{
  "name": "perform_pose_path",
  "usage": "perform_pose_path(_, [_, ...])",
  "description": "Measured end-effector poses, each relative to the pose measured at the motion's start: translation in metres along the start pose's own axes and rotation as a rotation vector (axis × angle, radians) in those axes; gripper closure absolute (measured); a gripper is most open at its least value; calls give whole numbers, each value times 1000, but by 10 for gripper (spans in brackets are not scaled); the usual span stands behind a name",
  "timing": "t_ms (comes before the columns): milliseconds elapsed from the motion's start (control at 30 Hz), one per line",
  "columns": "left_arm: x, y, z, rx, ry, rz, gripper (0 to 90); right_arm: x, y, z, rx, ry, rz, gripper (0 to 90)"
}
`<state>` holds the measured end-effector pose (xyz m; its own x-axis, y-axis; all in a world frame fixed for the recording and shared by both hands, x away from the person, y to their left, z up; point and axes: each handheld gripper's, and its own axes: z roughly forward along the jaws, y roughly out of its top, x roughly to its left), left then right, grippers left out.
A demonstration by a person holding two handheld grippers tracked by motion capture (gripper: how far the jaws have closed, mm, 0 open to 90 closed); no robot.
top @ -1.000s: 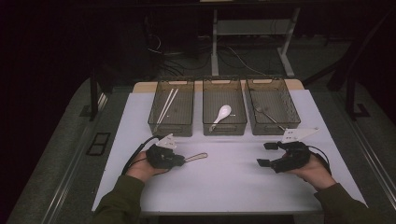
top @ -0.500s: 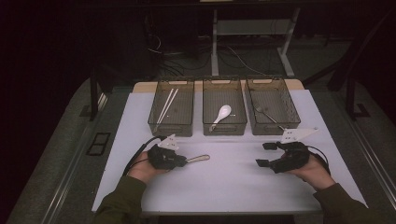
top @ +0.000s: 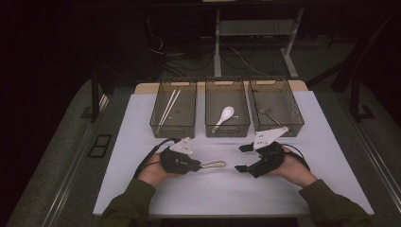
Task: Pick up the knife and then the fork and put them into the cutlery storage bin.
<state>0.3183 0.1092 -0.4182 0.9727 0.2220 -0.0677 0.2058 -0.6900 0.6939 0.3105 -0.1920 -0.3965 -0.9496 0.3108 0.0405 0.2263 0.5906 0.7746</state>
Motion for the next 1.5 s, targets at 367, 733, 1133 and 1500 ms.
perform_pose_path(367, [-21, 30, 14, -14, -71, 78, 795, 10, 20, 45, 134, 78, -182, 396])
perform_pose_path(733, [-25, 37, 18, -2, -82, 109, 794, 20, 20, 56, 214, 129, -252, 726])
perform_pose_path(1133, [-23, 36, 4, -92, -10, 113, 683, 18, 18, 49, 203, 126, -254, 777])
perform_pose_path(1500, [-19, -4, -47, -224, 102, -62, 447, -19, 3, -9, 154, -26, -95, 777])
